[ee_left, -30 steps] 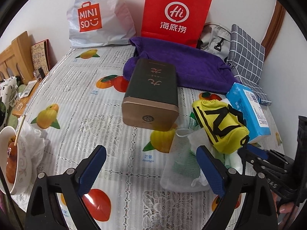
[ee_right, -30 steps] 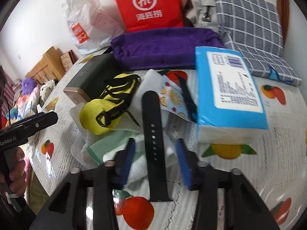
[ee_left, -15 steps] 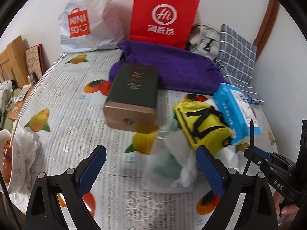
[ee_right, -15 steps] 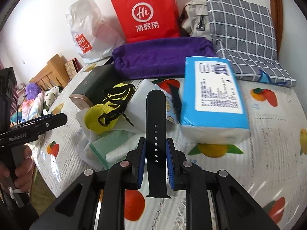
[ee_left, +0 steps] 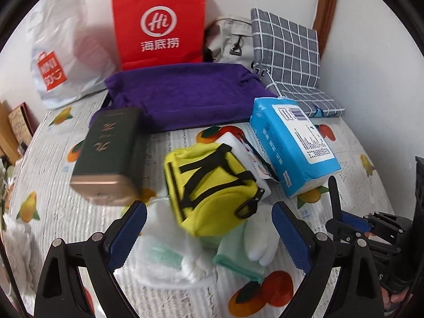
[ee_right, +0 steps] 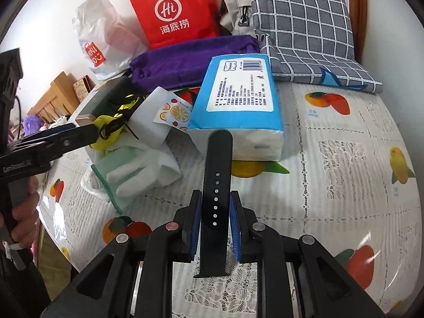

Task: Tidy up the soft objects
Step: 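Grasp the black watch strap with the right tool while the left tool grasps the yellow pouch, then carry the black strap and yellow pouch onto the purple towel with both tools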

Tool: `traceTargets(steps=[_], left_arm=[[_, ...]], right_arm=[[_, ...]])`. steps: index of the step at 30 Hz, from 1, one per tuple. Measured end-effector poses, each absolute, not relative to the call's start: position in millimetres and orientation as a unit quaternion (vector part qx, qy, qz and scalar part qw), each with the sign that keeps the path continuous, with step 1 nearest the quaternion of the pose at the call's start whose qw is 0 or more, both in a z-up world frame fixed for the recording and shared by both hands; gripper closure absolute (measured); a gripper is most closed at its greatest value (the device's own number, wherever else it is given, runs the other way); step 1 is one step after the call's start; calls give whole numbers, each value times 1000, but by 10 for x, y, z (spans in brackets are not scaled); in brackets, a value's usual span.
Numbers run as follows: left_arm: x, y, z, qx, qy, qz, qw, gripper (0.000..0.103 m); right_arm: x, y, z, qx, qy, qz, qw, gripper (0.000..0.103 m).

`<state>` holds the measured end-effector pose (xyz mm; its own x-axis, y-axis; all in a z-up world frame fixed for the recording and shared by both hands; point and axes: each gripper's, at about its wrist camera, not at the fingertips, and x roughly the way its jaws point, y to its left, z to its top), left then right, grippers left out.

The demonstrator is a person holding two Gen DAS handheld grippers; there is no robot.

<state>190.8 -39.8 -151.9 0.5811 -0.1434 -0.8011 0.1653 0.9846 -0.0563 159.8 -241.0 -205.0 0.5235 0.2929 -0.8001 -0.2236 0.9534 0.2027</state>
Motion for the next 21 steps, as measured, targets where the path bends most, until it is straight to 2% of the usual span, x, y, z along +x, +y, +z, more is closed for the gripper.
traceTargets(steps=[5, 8, 10, 11, 21], left_arm=[[2067, -501, -1674, 35, 462, -72, 883, 8], [2094, -501, -1725, 40, 465, -73, 881, 36], [2090, -464, -1709, 31, 461, -82, 883, 45], [2082, -451, -1692, 29, 458, -86, 884, 56], [1869, -129, -1446, -11, 435, -85, 896, 56]], right_arm=[[1658, -2424, -2170, 41, 477, 150, 865, 83], [1697, -2427, -2266, 40, 491, 148, 858, 83], [1716, -2427, -2306, 39, 496, 148, 855, 83], [1720, -2431, -2311, 40, 496, 148, 854, 83], [1671, -2416, -2222, 40, 491, 141, 859, 84]])
